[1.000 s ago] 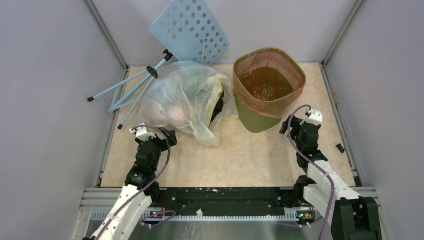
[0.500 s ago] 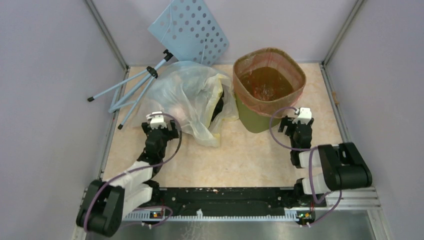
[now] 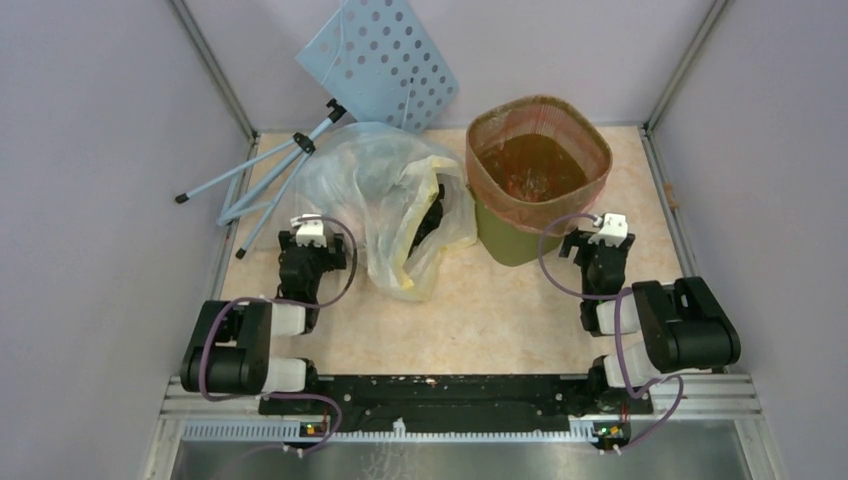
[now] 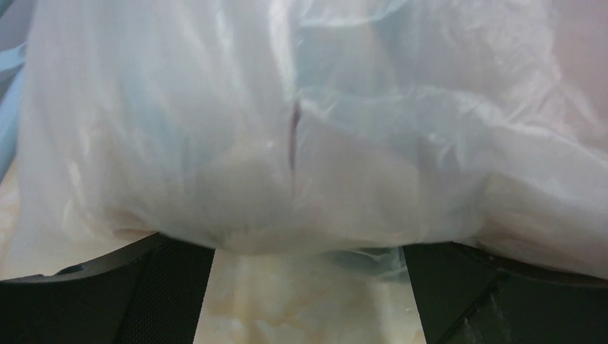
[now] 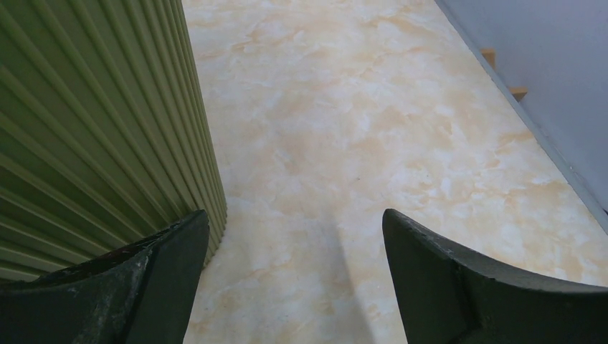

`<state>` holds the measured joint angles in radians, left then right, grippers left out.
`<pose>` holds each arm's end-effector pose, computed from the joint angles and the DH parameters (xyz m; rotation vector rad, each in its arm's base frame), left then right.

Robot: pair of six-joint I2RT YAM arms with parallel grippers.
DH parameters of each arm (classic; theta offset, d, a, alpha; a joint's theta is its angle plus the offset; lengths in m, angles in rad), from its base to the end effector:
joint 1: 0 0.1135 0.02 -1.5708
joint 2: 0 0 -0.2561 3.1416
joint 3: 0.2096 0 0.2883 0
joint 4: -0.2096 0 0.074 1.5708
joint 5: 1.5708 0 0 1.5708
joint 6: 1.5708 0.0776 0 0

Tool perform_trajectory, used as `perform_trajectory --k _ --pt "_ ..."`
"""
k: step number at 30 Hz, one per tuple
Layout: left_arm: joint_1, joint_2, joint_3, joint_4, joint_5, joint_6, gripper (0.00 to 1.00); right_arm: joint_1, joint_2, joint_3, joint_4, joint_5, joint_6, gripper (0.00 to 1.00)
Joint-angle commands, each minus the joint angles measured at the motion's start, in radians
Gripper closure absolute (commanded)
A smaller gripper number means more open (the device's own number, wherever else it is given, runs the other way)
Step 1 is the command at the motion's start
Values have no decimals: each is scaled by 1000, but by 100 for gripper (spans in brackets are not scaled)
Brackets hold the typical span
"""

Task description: Put the trash bags into the trash bin

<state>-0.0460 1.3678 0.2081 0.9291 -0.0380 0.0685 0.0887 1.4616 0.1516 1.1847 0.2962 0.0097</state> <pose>0.2834 -0.0101 0.0952 0.0760 1.7999 0.0503 0.2708 0.0013 0.0926 0.1545 1.6867 -0.1774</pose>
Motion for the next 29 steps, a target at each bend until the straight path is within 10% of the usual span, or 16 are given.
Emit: perform_trajectory --k 1,4,6,29 --pt "13 85 49 149 198 22 1 2 0 16 73 6 1 10" --pt "15 233 3 439 194 29 1 2 1 16 75 5 -1 10" --pt "15 178 85 173 183 16 1 2 0 16 74 5 0 10" --pt "14 189 83 192 161 16 1 2 1 16 75 6 1 9"
